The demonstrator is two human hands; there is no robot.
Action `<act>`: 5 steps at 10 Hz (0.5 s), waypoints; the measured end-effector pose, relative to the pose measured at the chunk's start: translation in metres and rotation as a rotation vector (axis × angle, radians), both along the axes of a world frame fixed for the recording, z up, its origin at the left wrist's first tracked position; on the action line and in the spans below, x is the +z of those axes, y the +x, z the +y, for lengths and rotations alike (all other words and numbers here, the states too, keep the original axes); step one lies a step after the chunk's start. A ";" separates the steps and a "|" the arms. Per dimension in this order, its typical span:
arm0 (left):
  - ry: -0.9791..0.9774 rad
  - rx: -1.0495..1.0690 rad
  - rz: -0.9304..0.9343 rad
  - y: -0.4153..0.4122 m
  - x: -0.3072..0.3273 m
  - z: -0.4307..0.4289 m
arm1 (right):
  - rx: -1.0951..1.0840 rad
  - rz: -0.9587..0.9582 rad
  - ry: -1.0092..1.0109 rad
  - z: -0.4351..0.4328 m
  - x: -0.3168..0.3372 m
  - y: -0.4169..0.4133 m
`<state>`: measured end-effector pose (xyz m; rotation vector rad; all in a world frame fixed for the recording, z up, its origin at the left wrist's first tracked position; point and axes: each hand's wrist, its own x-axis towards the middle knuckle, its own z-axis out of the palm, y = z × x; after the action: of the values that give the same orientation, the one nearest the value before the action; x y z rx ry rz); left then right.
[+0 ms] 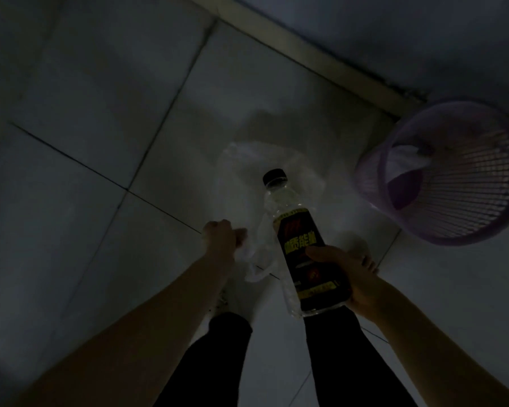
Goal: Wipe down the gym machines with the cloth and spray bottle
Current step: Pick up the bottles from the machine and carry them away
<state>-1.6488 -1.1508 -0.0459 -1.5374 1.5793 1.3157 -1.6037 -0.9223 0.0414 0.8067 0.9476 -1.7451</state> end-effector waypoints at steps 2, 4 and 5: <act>-0.005 0.188 0.183 -0.058 0.082 -0.024 | -0.052 0.040 -0.113 -0.023 0.058 -0.025; 0.245 0.278 0.193 -0.109 0.148 -0.031 | 0.059 0.019 -0.085 -0.028 0.083 -0.031; 0.255 -0.028 0.109 -0.128 0.165 -0.037 | 0.193 -0.017 0.056 -0.023 0.079 -0.030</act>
<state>-1.7763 -1.1881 0.1194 -1.3038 1.4270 1.5417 -1.6334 -0.9451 0.1205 0.7395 1.0318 -1.5493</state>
